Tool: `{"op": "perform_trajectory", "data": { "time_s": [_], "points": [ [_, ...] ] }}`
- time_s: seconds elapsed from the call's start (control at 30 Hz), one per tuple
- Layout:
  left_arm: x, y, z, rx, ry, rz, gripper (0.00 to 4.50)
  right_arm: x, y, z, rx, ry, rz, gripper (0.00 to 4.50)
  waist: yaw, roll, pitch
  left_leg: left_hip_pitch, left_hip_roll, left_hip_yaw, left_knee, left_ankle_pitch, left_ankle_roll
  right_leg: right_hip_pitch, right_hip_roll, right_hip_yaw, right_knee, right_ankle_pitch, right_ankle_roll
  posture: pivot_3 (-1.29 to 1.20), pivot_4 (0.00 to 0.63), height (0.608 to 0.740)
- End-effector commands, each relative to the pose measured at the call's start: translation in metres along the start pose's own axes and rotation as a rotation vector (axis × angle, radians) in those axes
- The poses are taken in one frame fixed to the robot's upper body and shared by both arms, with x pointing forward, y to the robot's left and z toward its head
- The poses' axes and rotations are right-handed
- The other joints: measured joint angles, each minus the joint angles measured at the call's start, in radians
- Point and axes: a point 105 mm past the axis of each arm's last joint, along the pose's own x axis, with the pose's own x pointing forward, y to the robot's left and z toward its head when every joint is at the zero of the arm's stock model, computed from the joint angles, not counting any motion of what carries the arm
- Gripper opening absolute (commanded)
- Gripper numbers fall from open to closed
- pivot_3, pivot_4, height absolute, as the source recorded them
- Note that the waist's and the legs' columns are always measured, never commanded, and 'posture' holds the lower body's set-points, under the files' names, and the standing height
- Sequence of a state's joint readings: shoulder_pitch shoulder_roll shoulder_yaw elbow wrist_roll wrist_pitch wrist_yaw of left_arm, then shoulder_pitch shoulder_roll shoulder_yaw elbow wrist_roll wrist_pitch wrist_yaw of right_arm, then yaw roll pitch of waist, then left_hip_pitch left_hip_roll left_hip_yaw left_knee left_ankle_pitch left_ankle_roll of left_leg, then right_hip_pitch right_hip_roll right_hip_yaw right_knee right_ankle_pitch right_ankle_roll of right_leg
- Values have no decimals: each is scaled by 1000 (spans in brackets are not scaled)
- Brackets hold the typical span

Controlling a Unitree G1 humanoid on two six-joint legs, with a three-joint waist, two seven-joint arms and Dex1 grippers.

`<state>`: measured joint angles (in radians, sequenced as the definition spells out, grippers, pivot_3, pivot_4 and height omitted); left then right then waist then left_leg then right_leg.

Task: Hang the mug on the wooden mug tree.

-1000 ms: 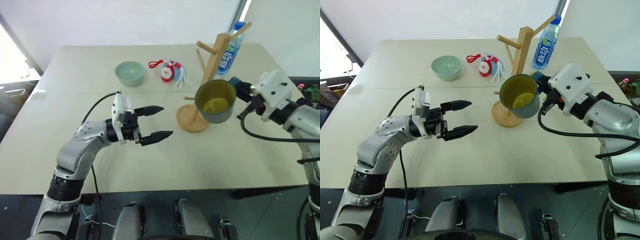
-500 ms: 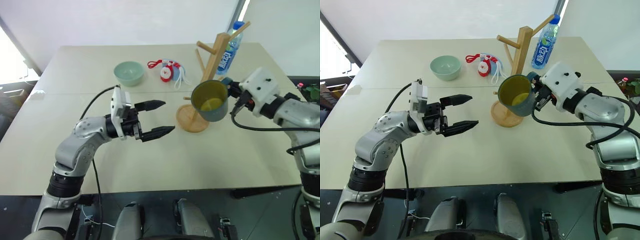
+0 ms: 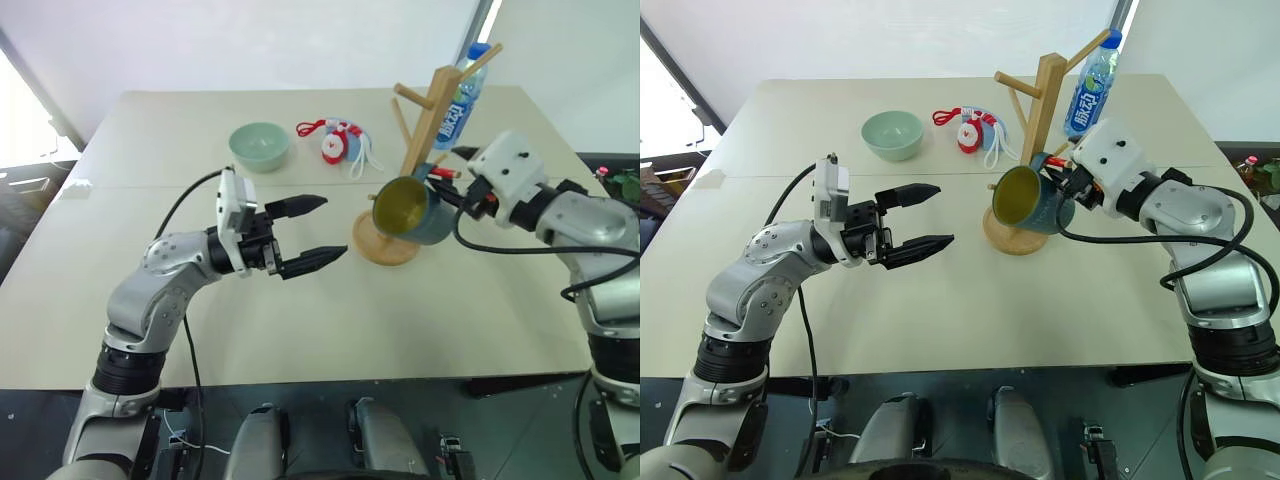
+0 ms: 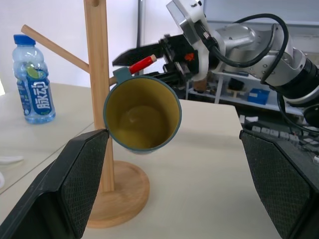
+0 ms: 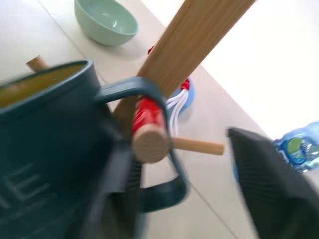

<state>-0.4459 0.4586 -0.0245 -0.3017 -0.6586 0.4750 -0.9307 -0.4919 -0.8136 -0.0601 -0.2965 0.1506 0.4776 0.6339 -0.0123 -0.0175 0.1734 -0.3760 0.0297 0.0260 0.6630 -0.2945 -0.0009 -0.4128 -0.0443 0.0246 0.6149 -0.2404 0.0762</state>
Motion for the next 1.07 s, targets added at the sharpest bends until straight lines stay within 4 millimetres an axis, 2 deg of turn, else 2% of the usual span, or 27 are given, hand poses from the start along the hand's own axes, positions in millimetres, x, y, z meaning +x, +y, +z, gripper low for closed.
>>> {"op": "perform_trajectory", "data": {
  "time_s": [0.03, 0.17, 0.37, 0.43, 0.5, 0.57, 0.63, 0.77, 0.87, 1.07],
  "points": [
    [0, -1, 12, 35, -44, 7, 4500, -14, -17, 16, -59, -36, -53, 2934, 1, 0, 0, 0, 0, 0, 0, 0, 0, 0, 0, 0, 0, 0, 0, 0, 150, 740],
    [-9, 14, 7, -8, -72, 115, 4500, -31, -26, 15, -17, -50, -85, 2934, 3, 0, 0, 0, 0, 0, 0, 0, 0, 0, 0, 0, 0, 0, 0, 0, 150, 740],
    [-40, 48, -18, -52, -39, 390, 4500, -62, -28, -6, 165, -92, -142, 2934, 0, 0, 0, 1, 0, 0, 0, 0, 0, 1, 0, 0, 0, 0, 0, 0, 150, 740],
    [-60, 62, -38, -44, 11, 541, 4500, -72, -20, -31, 292, -92, -175, 2934, 0, -2, -1, 1, 0, 0, 0, 0, 0, 1, 0, 0, 0, 0, 0, 0, 150, 740],
    [-71, 69, -48, -46, 31, 623, 4500, -77, -14, -45, 362, -93, -198, 2934, 0, -2, -1, 3, 1, 0, 0, 0, 0, 3, 1, -1, 0, 0, 0, 0, 150, 740],
    [-95, 77, -71, -69, 78, 777, 4500, -79, 9, -75, 488, -84, -226, 2934, 0, -3, -2, 2, 1, 0, 0, 0, 0, 3, 1, 0, 1, 0, 0, 0, 150, 740],
    [-110, 77, -84, -88, 97, 853, 4500, -80, 26, -94, 552, -69, -251, 2934, -1, -2, -2, 3, 2, 0, 0, 0, 0, 3, 1, 0, 1, 0, 0, 0, 150, 740],
    [-126, 71, -98, -67, 153, 917, 4500, -76, 42, -111, 609, -74, -274, 2934, -3, -1, -1, 2, 2, 1, 0, 0, 0, 1, -2, 1, 2, 0, 0, 0, 150, 740],
    [-133, 65, -104, -68, 173, 937, 4500, -72, 48, -120, 636, -70, -270, 2934, -1, -1, -1, 3, 2, 2, 0, 0, 0, 1, -2, 1, 3, 0, 0, 0, 150, 740],
    [-136, 59, -105, -78, 161, 947, 4500, -65, 51, -127, 644, -68, -259, 2934, 1, -1, -1, 3, 2, 1, 0, 0, 0, 1, -2, 0, 3, 0, 0, 0, 150, 740]
  ]
}}
